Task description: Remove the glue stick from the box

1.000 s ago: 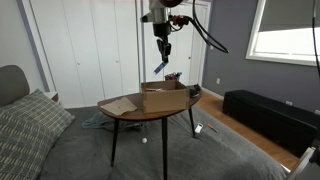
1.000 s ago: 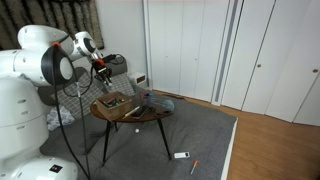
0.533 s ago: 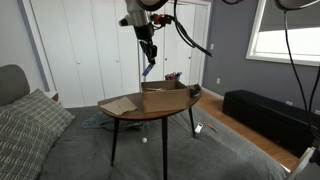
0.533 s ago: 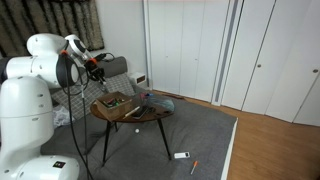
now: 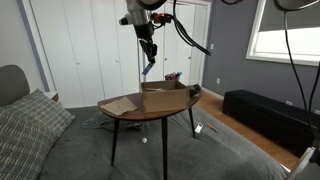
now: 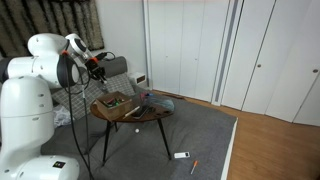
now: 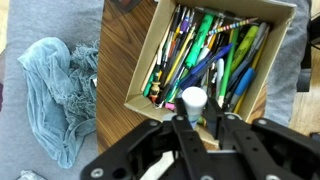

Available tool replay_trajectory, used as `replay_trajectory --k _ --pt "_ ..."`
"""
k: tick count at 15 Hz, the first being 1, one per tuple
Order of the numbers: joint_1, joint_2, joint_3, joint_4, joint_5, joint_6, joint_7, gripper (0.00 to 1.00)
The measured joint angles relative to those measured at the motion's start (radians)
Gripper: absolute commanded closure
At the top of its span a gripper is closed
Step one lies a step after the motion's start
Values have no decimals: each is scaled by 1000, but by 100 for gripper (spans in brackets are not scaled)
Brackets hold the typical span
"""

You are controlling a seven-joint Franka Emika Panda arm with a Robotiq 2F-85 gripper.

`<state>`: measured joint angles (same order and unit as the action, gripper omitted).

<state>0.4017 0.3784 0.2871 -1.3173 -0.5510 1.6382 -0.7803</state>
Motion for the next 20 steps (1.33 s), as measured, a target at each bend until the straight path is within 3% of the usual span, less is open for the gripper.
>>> replay_trajectory --k 4,10,17,20 --pt "59 65 0 103 -102 -54 -148 94" --pt "189 259 -14 329 -310 -148 -379 94" --pt "285 442 -76 486 -551 -122 -636 94" --pt "305 496 -108 524 -626 -93 -687 94"
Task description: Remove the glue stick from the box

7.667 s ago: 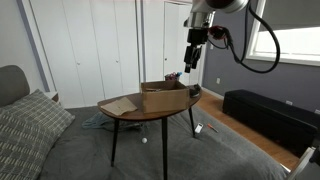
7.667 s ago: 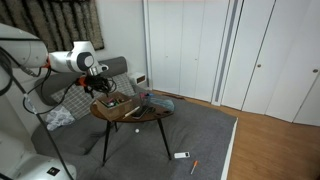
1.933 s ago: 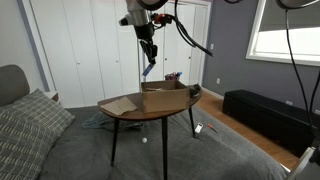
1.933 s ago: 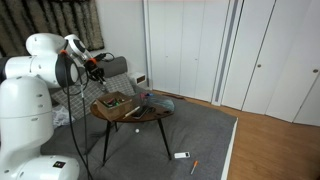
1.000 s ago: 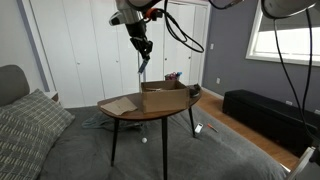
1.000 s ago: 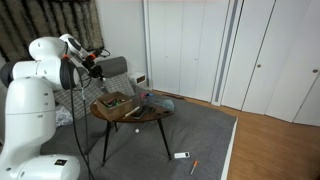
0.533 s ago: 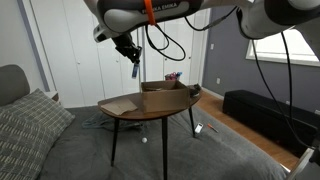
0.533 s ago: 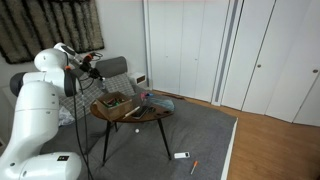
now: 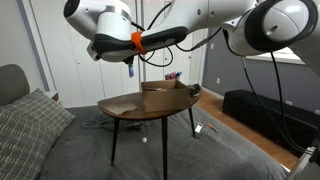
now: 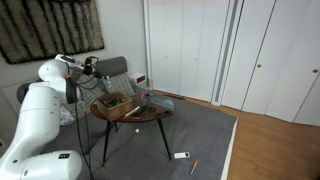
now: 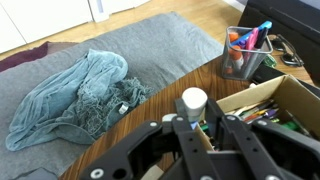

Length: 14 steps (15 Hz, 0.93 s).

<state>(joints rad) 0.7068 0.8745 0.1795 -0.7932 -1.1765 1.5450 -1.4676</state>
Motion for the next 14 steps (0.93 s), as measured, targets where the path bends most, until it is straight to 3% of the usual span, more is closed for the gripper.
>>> replay_trajectory --k 5,14 --pt "17 80 -37 58 -31 2 -6 94" --pt "24 179 -24 156 3 -59 43 94"
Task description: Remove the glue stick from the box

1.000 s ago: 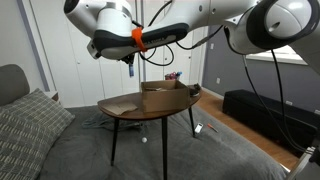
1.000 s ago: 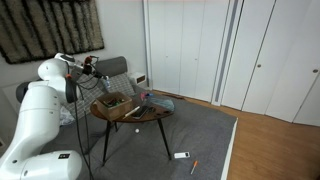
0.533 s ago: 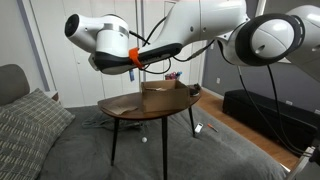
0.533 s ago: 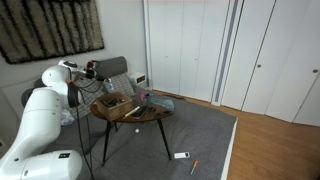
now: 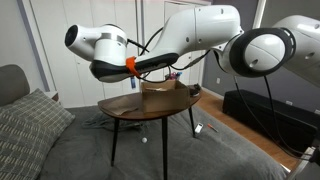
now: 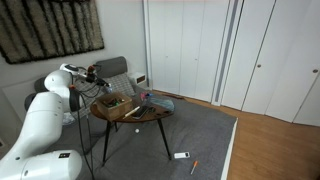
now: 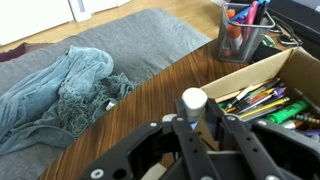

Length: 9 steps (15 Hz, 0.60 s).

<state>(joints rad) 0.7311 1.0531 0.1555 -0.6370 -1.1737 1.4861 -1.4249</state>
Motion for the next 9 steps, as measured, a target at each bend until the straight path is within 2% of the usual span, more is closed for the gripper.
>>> replay_trajectory --k 1,7,8,9 --pt "0 7 3 7 8 0 9 75" --pt "0 29 11 31 28 0 29 75" --pt "0 30 12 34 28 0 29 94" --pt "0 31 12 37 28 0 29 94"
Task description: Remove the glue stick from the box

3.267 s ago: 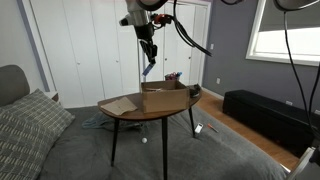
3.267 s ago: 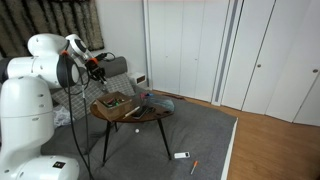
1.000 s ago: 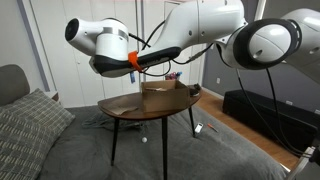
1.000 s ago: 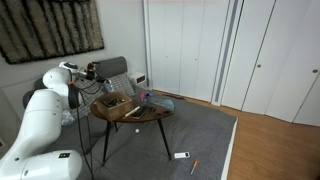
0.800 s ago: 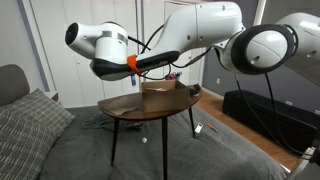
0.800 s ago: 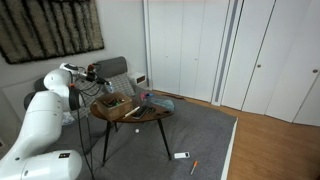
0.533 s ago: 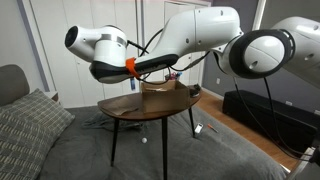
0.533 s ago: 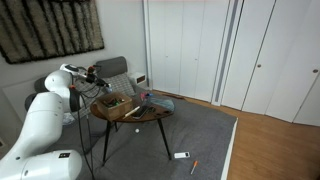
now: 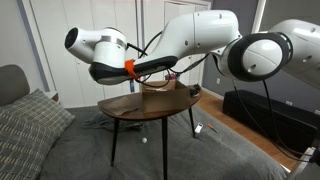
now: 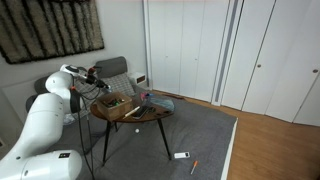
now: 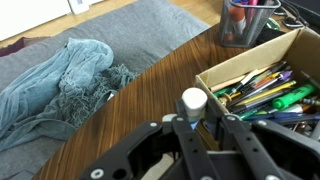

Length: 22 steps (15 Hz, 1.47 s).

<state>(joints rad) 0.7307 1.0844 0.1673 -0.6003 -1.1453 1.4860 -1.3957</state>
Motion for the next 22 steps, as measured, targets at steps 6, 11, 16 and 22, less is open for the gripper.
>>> replay_trajectory --k 6,11,16,22 --pt "12 25 -60 0 85 3 0 94" --pt "24 62 -95 1 116 19 0 94" --pt "31 67 -115 1 124 29 0 36" --pt "31 67 -127 4 135 32 0 0"
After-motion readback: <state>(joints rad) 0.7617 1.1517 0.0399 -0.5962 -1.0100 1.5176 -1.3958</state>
